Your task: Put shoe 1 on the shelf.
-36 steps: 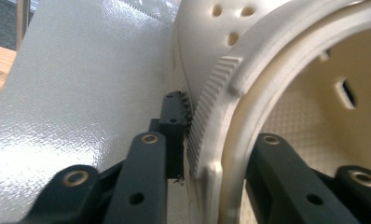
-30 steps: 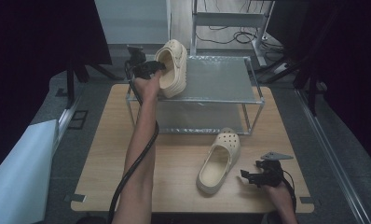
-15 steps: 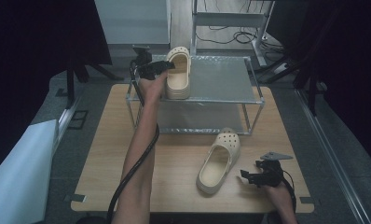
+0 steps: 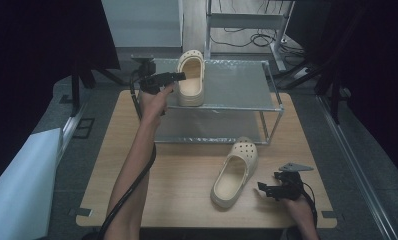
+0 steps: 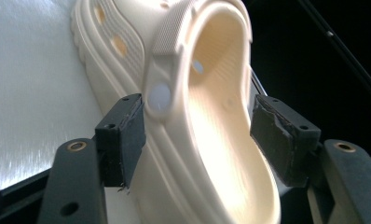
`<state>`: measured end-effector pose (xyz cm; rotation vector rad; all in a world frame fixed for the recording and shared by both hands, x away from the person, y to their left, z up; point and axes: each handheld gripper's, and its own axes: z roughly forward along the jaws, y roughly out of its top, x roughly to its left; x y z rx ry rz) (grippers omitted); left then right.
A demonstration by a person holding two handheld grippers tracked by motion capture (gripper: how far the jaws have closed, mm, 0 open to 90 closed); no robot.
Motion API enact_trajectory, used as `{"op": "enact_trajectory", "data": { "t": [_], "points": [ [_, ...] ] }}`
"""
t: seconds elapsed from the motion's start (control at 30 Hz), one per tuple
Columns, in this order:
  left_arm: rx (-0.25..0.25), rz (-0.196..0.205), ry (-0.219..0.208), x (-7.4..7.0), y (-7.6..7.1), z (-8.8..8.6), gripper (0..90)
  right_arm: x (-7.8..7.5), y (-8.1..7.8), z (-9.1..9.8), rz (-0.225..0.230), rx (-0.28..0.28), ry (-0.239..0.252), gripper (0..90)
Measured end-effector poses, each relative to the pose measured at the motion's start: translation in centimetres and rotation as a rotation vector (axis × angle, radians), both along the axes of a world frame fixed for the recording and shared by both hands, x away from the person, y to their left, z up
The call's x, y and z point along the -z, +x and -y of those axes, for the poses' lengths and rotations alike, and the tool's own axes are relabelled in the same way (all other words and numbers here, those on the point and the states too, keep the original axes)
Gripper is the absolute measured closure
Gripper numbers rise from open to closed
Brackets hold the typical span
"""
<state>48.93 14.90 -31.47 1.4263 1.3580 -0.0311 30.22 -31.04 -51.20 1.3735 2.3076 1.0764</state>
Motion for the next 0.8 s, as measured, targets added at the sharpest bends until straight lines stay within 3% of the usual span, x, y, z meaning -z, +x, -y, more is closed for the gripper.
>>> {"op": "enact_trajectory", "data": {
  "t": [0.13,0.37,0.43,0.8],
  "points": [
    [0.031,0.021,-0.007,0.3,-1.6,-0.4,33.8,0.0,0.0,0.0,-0.001,0.0,-0.003,12.8],
    [0.094,0.063,0.047,1.5,-4.9,-0.1,31.5,0.0,0.0,-0.1,0.004,-0.002,-0.012,12.6],
    [0.105,0.067,0.071,2.1,-5.5,0.0,30.5,0.0,0.0,-0.1,0.001,0.0,-0.013,12.5],
    [0.133,0.123,0.104,3.3,-8.9,0.5,26.7,0.0,0.0,-0.1,-0.001,-0.003,-0.002,12.3]
  ]
}}
